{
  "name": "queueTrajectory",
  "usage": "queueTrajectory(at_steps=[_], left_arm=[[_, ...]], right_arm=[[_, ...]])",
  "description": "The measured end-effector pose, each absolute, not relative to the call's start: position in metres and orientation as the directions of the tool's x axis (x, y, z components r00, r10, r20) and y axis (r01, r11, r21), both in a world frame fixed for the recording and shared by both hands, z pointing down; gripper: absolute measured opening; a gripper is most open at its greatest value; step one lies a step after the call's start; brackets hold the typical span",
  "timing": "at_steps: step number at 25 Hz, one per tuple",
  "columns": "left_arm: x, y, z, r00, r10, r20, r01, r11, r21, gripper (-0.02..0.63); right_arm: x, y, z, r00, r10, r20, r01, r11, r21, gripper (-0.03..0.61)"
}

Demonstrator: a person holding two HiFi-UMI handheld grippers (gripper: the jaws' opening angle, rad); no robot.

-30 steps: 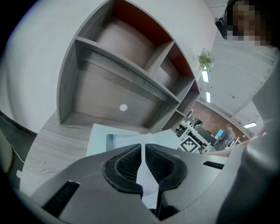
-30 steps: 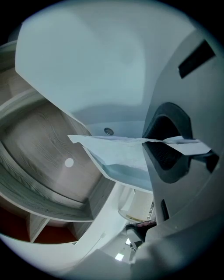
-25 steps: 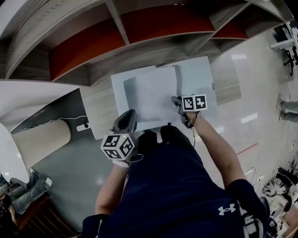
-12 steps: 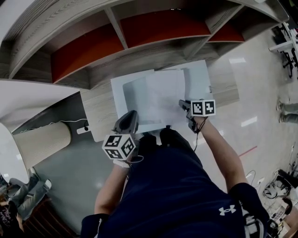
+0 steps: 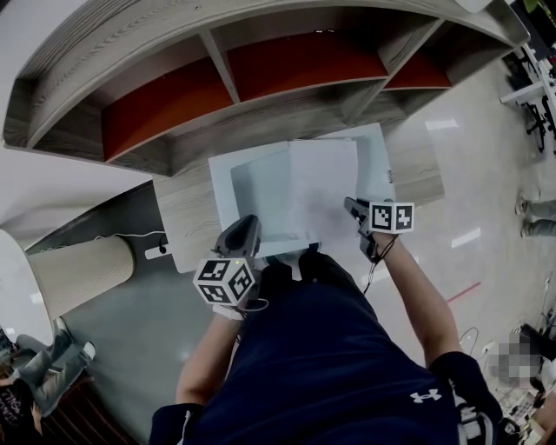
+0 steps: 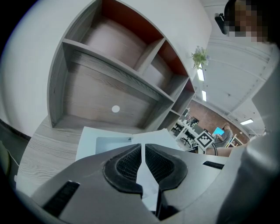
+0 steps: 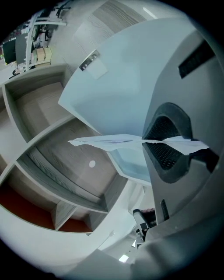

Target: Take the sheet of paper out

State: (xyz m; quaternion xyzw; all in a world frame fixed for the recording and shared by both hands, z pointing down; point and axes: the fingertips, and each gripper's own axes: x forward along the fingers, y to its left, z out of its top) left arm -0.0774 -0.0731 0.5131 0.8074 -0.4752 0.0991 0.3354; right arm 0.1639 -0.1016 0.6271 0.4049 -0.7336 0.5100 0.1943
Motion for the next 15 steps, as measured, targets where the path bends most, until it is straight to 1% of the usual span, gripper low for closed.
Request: queueTrajectory(at_steps=[9, 15], left_arm=[[-0.077, -0.071, 0.51, 0.524, -0.711, 0.469, -0.836, -0.325, 0.442, 0.038], [-0.082, -0.069, 0.505, 0.519, -0.719, 0.462, -0.837, -0.319, 0.444, 0.038]], right_arm=[[0.181, -0.107, 0.591, -0.565, -0.495, 0.659, -0.807, 0.169, -0.565, 0.014], [0.176, -0.106, 0.555, -0.554, -0.553, 0.623, -0.818, 0.219, -0.533, 0.014]])
